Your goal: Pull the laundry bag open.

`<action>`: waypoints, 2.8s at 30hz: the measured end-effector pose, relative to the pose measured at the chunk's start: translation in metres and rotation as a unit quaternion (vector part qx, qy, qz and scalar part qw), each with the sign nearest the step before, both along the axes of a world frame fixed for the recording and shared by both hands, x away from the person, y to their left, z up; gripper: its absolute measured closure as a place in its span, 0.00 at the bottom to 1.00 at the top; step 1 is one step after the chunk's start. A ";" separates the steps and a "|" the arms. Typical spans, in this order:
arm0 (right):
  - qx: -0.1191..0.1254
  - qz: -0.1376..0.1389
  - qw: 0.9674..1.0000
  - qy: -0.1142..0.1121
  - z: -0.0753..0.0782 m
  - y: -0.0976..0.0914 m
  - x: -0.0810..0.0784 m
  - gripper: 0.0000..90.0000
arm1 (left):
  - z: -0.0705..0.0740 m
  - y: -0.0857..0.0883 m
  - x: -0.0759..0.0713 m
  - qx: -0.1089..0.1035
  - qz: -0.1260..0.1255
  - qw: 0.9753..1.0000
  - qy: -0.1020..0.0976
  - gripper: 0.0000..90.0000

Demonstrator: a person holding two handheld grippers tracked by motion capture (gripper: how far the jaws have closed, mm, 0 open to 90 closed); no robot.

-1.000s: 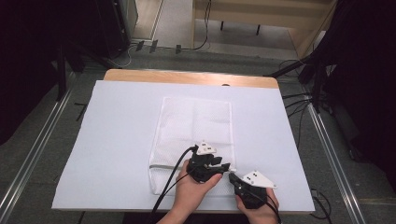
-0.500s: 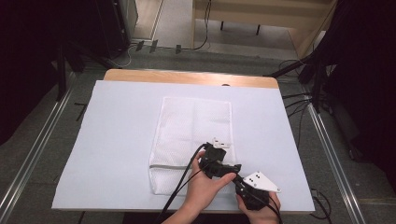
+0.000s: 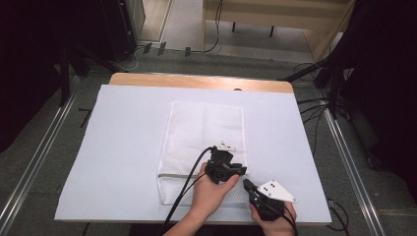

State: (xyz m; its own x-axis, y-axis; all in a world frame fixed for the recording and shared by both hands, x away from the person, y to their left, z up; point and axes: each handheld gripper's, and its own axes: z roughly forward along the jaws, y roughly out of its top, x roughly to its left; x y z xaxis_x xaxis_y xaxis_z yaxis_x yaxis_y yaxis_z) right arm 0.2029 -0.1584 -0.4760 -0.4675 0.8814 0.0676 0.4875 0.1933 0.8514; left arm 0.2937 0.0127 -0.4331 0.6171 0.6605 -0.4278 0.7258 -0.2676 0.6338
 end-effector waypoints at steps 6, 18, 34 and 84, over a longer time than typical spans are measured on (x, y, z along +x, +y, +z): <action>-0.001 0.003 1.000 0.004 -0.001 0.000 0.001 1.00 | 0.000 -0.003 0.001 0.000 0.002 1.000 0.000 0.78; -0.006 0.007 1.000 0.006 -0.001 0.001 0.001 1.00 | -0.005 -0.027 0.002 0.046 -0.022 0.999 -0.009 0.89; 0.008 -0.017 1.000 0.010 0.002 -0.001 0.004 1.00 | 0.000 0.007 -0.008 -0.023 -0.008 0.999 -0.022 0.92; -0.006 -0.055 0.998 -0.016 0.027 -0.009 0.001 1.00 | -0.026 0.212 -0.041 0.039 0.150 0.987 -0.045 0.92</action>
